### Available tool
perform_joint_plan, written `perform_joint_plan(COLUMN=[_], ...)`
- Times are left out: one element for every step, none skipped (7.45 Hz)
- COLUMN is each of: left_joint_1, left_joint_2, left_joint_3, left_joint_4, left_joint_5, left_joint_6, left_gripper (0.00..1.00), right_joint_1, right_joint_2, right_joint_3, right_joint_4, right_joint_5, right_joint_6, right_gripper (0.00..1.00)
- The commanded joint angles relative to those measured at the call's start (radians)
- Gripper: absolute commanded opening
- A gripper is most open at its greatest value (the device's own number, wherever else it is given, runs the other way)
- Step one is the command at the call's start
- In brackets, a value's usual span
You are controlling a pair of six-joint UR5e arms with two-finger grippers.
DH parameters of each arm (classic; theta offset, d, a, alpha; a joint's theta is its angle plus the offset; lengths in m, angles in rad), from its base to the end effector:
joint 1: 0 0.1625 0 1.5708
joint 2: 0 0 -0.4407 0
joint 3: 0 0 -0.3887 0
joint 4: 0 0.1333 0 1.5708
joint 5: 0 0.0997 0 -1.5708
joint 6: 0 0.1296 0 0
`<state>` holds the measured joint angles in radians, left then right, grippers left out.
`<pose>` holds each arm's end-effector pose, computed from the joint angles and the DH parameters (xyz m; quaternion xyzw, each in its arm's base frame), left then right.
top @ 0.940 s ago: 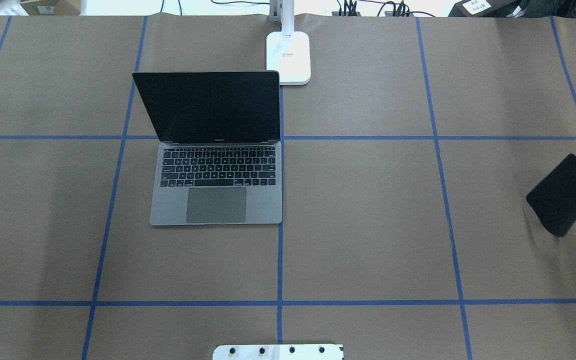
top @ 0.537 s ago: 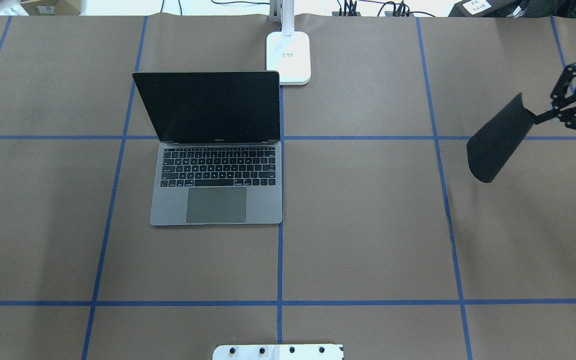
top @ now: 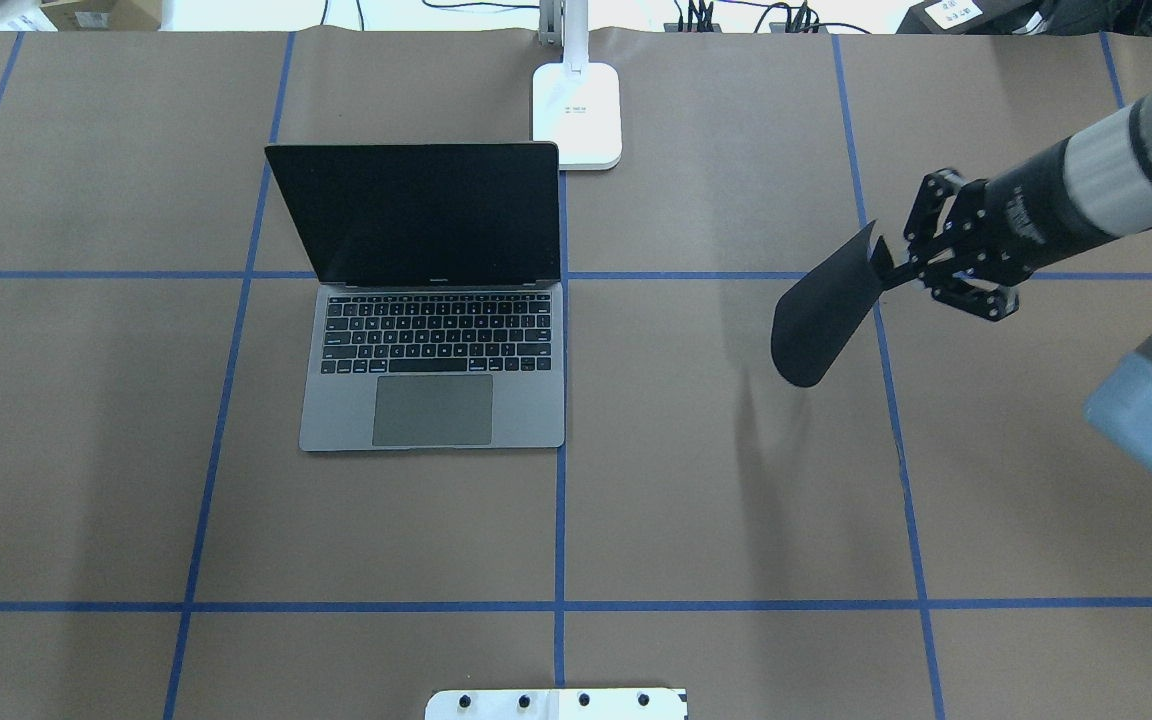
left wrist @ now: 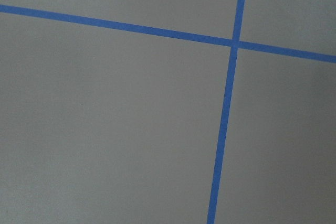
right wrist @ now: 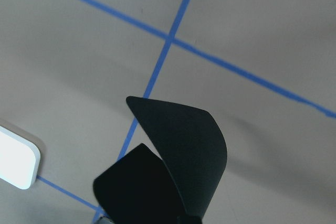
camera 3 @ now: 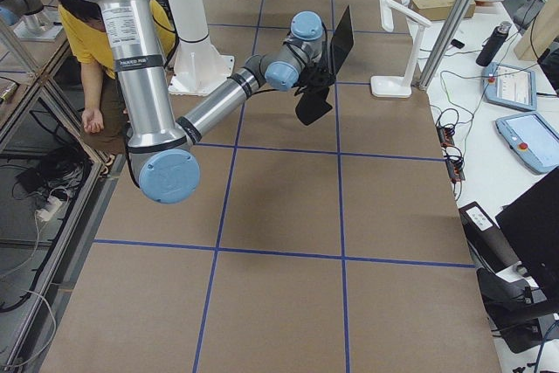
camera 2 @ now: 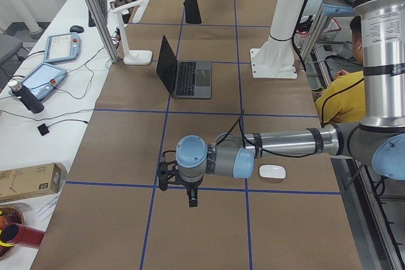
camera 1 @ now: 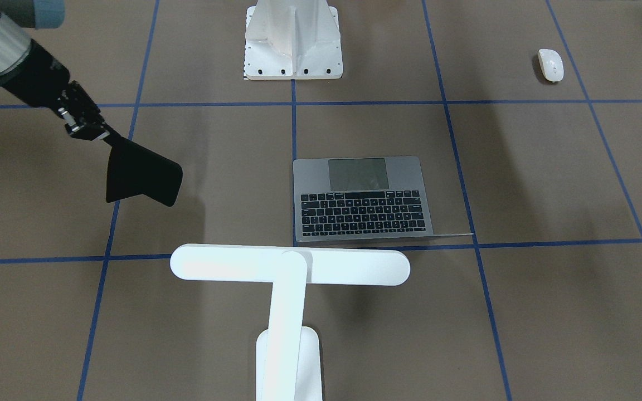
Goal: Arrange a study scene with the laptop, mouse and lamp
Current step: 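Bring the hanging mouse pad with the right gripper beside the laptop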
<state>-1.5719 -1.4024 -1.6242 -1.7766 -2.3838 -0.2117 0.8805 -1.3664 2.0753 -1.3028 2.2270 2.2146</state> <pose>-0.0396 -0.4196 0.7212 -0.0001 0.3972 -0.0796 0.9143 -0.2927 -0.4396 0.3158 -0.2301 -0.4747 0.4678 0.7091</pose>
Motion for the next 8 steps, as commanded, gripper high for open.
perform_joint_plan(left_joint_1=[0.000,0.000,0.000,0.001,0.001,0.000,0.001,0.000], left_joint_2=[0.000,0.000,-0.001,-0.001,-0.001,-0.001,-0.001,-0.001], left_joint_3=[0.001,0.001,0.001,0.003,0.000,-0.002,-0.003,-0.009], left_joint_4=[0.000,0.000,0.000,0.000,0.000,0.000,0.000,0.000], left_joint_5=[0.000,0.000,0.000,0.000,0.000,0.000,-0.002,-0.002], left_joint_6=[0.000,0.000,0.000,0.000,-0.001,-0.002,-0.002,-0.003], left_gripper=[1.00,1.00,1.00,1.00,1.00,1.00,1.00,1.00], right_joint_1=[-0.228,-0.301,-0.374,-0.380,-0.379,-0.365,-0.339,-0.313], right_joint_2=[0.054,0.193,0.305,0.346,0.378,0.397,0.402,0.444], right_joint_3=[0.113,0.117,0.065,-0.008,-0.080,-0.160,-0.238,-0.311], right_joint_4=[-0.196,-0.428,-0.551,-0.550,-0.543,-0.483,-0.390,-0.362], right_joint_5=[-0.230,-0.301,-0.442,-0.464,-0.478,-0.493,-0.495,-0.495], right_joint_6=[0.073,0.073,0.059,0.054,0.015,-0.002,0.003,0.005], right_gripper=[0.00,0.00,0.00,0.00,0.00,0.00,0.00,0.00])
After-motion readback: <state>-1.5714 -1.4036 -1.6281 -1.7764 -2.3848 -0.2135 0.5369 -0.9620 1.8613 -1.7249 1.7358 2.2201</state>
